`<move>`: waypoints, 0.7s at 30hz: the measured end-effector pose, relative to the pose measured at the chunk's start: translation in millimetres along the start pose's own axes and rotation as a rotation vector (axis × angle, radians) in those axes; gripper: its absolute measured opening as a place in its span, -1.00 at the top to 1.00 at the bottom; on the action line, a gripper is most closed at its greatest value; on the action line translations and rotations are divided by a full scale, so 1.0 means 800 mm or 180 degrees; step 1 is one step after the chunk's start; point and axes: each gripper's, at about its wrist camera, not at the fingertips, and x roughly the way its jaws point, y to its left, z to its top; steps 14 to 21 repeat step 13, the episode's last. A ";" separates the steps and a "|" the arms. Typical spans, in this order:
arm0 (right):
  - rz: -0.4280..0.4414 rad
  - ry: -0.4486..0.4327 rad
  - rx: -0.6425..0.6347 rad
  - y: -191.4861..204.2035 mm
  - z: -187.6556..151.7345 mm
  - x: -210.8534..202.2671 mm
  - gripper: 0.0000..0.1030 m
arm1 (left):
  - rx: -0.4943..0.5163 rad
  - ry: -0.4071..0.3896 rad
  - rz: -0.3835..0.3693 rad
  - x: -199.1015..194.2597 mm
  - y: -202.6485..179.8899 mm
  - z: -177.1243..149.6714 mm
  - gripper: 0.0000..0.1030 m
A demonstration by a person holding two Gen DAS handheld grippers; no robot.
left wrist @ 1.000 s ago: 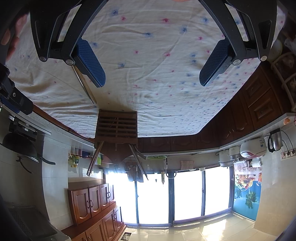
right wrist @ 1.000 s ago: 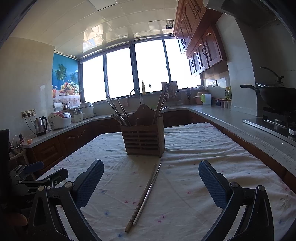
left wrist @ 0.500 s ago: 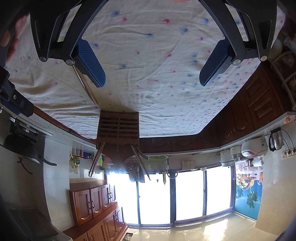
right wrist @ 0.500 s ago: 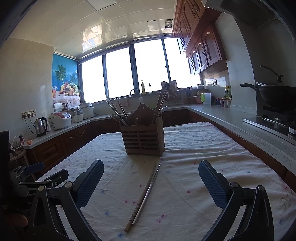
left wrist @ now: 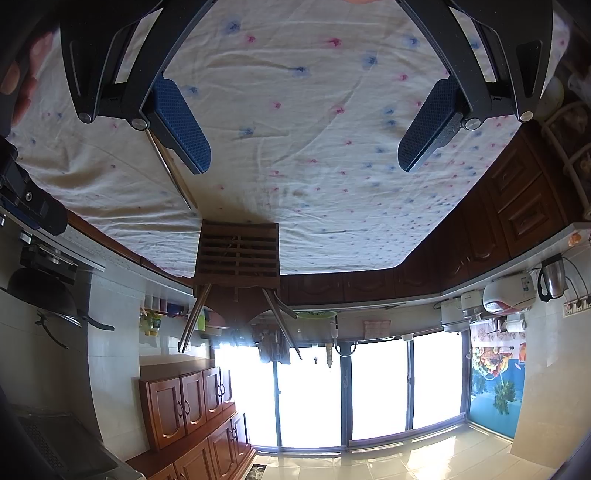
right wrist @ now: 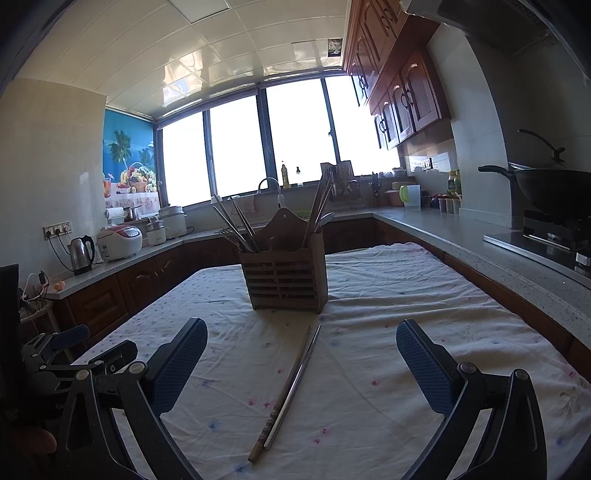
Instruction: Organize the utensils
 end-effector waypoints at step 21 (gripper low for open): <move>-0.0005 0.0031 0.0009 -0.002 0.003 0.002 -1.00 | -0.0034 0.0063 -0.0104 0.000 0.001 0.007 -1.00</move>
